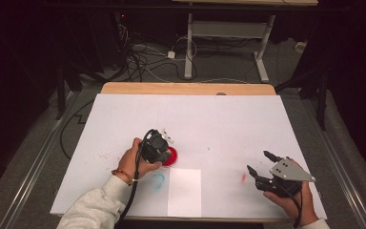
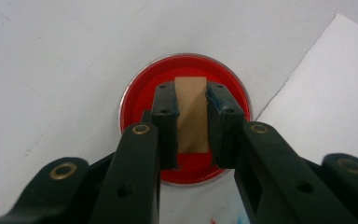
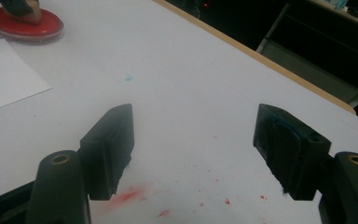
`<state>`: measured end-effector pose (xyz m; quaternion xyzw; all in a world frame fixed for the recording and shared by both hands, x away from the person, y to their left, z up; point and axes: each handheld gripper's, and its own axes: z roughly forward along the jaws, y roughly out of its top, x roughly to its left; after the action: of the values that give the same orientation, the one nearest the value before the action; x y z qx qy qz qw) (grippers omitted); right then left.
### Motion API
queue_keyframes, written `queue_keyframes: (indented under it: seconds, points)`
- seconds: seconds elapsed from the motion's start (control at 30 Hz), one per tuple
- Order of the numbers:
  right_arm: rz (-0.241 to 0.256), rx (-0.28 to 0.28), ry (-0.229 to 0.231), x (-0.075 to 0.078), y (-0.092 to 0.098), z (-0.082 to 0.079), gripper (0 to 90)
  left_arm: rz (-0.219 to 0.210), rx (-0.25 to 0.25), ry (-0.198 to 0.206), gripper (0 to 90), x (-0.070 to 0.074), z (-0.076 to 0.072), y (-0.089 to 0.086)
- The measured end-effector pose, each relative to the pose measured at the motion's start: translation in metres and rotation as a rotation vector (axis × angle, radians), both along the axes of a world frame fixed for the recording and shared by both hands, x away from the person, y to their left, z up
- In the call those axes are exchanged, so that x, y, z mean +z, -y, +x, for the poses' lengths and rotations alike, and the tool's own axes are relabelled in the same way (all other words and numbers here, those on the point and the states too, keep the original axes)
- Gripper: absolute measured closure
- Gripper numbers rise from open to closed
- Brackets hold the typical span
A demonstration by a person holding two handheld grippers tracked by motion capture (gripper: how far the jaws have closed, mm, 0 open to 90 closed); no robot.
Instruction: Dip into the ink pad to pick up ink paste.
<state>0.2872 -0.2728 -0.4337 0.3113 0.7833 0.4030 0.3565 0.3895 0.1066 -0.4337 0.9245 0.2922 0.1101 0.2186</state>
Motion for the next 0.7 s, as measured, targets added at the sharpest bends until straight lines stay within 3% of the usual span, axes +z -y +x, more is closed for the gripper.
queue_keyframes:
  seconds: [0.1,0.37,0.7]
  points:
    - [0.001,0.0,0.002,0.001,0.0,0.0,29.2,-0.025,-0.009,0.016,73.9,0.009,-0.004,-0.005]
    - [-0.004,-0.006,0.013,0.001,0.001,-0.001,29.3,-0.086,0.01,0.119,73.9,0.036,-0.017,-0.021]
    - [-0.006,-0.002,0.015,0.002,0.0,-0.001,29.3,-0.103,0.001,0.157,73.9,0.049,-0.023,-0.026]
